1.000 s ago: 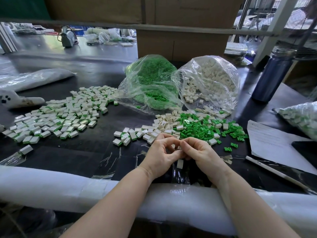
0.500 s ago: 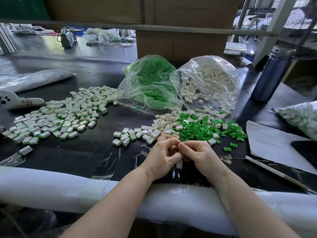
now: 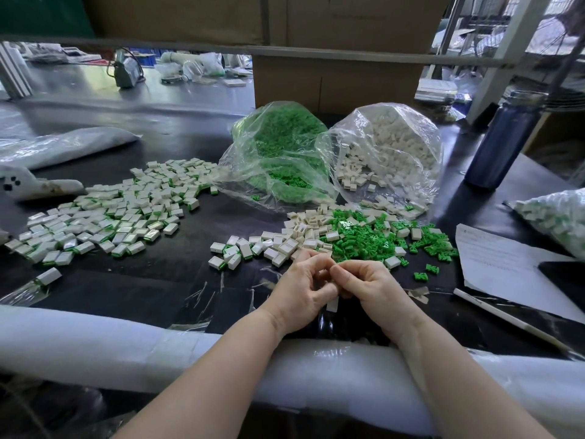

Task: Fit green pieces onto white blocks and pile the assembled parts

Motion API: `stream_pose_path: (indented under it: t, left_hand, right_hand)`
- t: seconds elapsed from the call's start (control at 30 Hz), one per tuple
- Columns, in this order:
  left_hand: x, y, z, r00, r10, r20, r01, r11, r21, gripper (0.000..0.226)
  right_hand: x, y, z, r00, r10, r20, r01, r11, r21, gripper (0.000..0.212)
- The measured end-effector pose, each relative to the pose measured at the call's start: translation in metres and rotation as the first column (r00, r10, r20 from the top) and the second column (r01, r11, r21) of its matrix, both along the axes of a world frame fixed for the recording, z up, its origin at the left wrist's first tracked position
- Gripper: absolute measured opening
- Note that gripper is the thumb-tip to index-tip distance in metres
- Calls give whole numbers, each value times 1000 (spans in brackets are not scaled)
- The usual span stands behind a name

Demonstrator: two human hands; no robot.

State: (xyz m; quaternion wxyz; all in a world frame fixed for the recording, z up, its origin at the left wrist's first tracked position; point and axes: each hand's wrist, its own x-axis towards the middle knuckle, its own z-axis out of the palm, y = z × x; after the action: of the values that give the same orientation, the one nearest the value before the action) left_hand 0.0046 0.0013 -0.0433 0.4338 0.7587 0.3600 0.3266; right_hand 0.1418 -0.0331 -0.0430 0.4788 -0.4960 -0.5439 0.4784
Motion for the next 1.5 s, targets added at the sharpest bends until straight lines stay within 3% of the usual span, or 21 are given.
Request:
stream_pose_path:
  t: [0.5,0.93,1.23,1.5]
  left_hand:
    - [1,0,-4,1000,-11,-3,11,999,33,15]
    - [0,0,-3,999,-4,36,4,1000,1,22]
    - [1,1,-6,1000,-19,-9,20,1000,21,21]
    - [1,1,-5,1000,-19,-14,20,999,29,21]
  right_hand:
    - [1,1,-1,998,-56,42,55,998,6,21]
    - [0,1,-2,994,15,-112,-16,1000,-7,28]
    - [3,2,-4,999,-36,-4,36,999,-9,22]
    - [2,1,-3,999,-41,-27,41,999,-27,21]
